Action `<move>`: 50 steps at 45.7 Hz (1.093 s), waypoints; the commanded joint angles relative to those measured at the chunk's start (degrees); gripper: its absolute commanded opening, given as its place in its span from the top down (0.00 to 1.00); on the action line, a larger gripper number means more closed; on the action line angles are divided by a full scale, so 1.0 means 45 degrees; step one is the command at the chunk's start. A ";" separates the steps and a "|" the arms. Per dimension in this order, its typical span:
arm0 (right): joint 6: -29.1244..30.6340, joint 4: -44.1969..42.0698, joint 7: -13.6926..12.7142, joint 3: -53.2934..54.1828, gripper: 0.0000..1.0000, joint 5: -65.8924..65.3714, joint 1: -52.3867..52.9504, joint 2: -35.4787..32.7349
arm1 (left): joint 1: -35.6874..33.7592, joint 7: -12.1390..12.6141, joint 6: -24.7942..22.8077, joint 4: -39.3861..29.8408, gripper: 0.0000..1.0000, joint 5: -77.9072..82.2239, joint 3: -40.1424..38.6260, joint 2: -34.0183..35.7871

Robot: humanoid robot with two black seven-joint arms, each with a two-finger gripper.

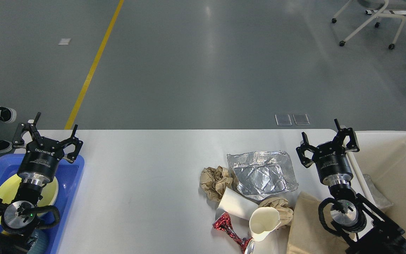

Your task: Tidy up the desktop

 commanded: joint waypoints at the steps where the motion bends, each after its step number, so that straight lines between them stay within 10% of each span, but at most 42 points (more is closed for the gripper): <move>1: -0.0010 -0.0019 0.0000 0.0000 0.00 0.0003 0.0000 0.0000 | 0.0192 -0.0137 -0.0023 0.0015 0.04 0.0461 -0.0158 -0.0175; 18: -0.0010 -0.0019 0.0000 0.0000 0.00 -0.0016 0.0000 0.0000 | 0.0211 -0.1191 -0.0042 0.0074 0.04 0.0363 -0.0568 -0.0643; 50: 0.0010 0.0000 0.0000 0.0000 0.00 0.0003 0.0000 0.0000 | 0.0211 -0.1153 -0.0198 0.0093 0.04 0.0363 -0.0471 -0.0643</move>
